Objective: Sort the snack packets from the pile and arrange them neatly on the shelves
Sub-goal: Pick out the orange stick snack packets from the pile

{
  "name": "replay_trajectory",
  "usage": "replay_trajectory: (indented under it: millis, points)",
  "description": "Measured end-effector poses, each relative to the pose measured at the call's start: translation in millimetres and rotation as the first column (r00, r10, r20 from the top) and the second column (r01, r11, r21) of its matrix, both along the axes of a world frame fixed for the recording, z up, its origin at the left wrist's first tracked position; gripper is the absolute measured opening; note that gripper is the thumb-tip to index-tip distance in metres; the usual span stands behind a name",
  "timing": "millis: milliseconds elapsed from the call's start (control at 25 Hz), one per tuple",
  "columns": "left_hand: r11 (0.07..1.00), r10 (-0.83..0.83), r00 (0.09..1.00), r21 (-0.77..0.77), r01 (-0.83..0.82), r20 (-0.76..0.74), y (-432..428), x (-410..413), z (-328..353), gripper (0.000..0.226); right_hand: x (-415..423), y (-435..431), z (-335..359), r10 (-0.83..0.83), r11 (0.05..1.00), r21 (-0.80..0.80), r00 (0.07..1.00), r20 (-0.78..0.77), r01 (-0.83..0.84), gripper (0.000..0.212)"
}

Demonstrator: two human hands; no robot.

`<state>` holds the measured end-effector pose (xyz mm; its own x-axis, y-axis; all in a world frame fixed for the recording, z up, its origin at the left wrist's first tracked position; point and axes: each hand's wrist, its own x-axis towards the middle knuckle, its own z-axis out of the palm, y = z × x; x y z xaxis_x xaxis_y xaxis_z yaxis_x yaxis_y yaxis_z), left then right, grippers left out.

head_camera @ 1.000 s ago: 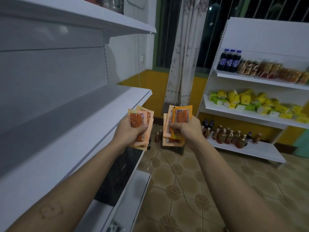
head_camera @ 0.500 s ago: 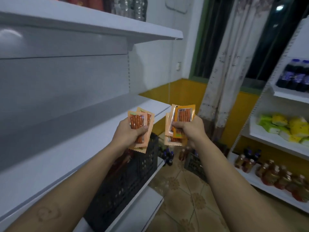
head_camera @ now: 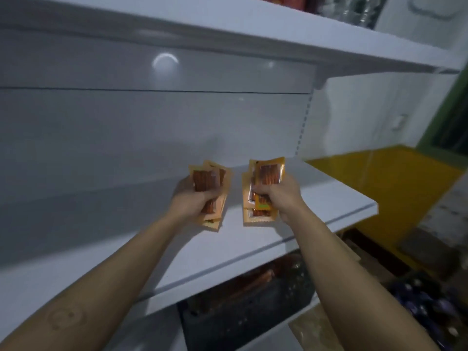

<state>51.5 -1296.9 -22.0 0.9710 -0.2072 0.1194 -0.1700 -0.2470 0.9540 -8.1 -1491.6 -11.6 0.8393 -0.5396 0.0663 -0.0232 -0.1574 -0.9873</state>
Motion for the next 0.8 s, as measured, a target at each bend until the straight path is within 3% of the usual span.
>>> replay_trajectory:
  millis: [320, 600, 800]
  points:
    - [0.988, 0.151, 0.988, -0.013, -0.152, -0.044, 42.4, 61.3, -18.7, 0.023, 116.9, 46.9, -9.2, 0.237, 0.955, -0.158, 0.965, -0.111, -0.253, 0.024]
    - [0.94, 0.342, 0.938, 0.015, -0.342, -0.064, 41.9, 91.7, -32.1, 0.019, 178.9, 46.7, -25.2, 0.366, 0.92, -0.072, 0.91, -0.196, -0.385, 0.042]
    - [0.892, 0.45, 0.889, 0.084, -0.444, -0.086, 16.4, 108.9, -35.0, 0.029, 202.7, 27.4, -29.8, 0.435, 0.884, -0.082, 0.873, -0.221, -0.461, 0.035]
